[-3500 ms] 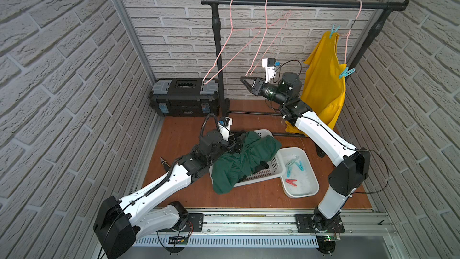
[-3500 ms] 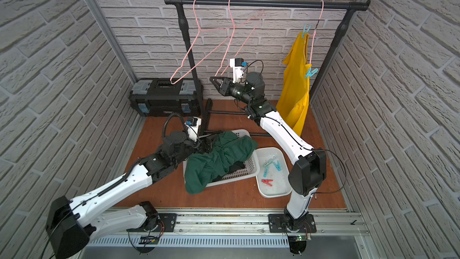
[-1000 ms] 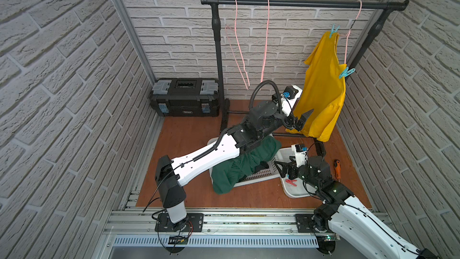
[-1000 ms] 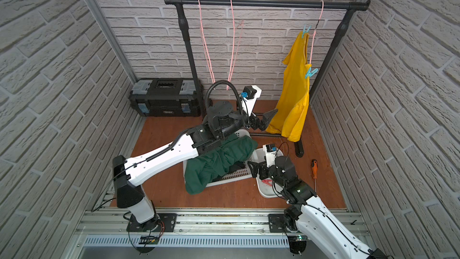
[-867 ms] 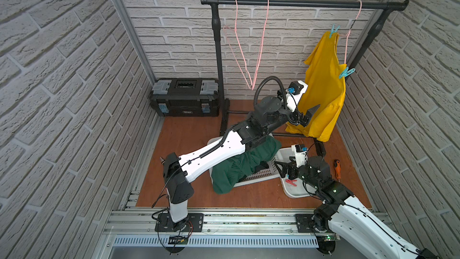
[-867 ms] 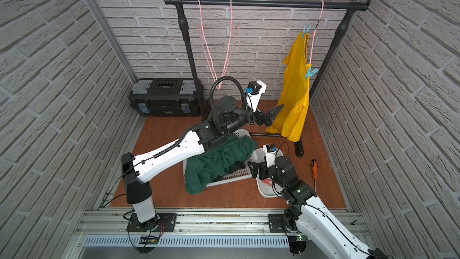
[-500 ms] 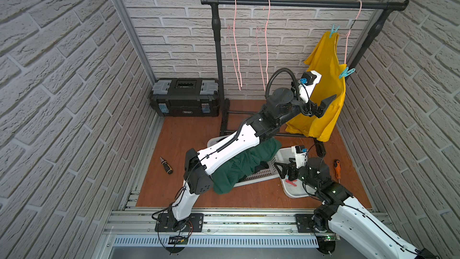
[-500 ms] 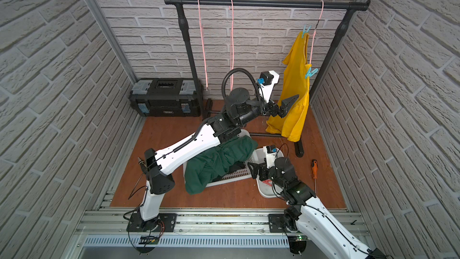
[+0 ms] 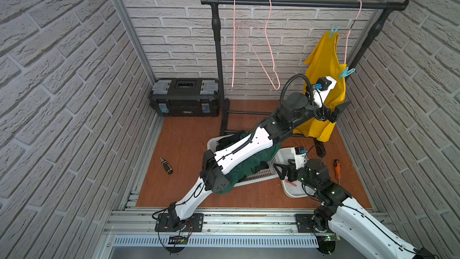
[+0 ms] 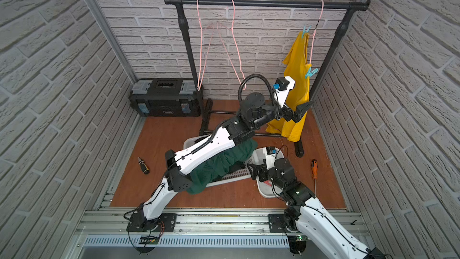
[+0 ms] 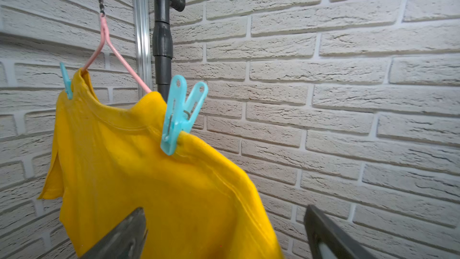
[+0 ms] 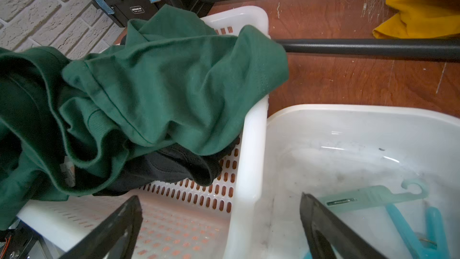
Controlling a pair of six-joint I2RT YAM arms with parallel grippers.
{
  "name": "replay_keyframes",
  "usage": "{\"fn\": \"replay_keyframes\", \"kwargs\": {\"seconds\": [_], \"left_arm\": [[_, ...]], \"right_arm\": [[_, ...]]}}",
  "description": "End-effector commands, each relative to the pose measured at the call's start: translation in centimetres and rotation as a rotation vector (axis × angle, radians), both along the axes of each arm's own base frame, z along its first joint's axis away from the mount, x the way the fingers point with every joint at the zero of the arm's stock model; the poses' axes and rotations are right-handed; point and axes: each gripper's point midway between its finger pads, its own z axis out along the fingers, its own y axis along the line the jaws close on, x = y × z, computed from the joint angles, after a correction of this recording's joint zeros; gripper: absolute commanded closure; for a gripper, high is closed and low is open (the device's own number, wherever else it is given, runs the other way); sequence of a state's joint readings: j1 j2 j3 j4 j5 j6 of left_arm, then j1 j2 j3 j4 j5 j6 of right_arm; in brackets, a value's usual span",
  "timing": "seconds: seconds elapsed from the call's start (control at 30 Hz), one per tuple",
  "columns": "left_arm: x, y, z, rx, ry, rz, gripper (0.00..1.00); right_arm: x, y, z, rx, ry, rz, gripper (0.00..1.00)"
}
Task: Remove the clothespins securing t-shirts to the hanger
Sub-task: Pick up the hanger from the clothes rail.
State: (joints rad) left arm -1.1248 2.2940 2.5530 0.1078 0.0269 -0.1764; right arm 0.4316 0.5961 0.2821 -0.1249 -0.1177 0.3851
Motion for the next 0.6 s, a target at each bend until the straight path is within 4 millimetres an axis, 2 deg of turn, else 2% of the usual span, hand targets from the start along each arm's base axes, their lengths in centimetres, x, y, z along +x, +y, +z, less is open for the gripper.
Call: {"fn": "replay_keyframes", "kwargs": {"seconds": [0.0,0.3,0.43,0.57], "left_arm": [[-0.2,0.4,1.8,-0.047,-0.052,0.041,0.02],[2.0,1.1,2.2,-0.081,-0.102,0.185,0.06],[3.2,1.9,2.9,-0.127,-0.094,0.208,0.14],[3.6,1.9,2.7,-0.136,-0.083,0.208,0.25]], "right_arm": [[0.3,0.3,0.9,0.030,-0.048,0.007,0.00],[0.4,0.3,1.2,0.037,-0.056,0.008,0.00],[0.4,0.3,1.3,0.043,-0.059,0.004,0.00],[0.4,0.3,1.4,0.043,-0.058,0.005,0.00]]}}
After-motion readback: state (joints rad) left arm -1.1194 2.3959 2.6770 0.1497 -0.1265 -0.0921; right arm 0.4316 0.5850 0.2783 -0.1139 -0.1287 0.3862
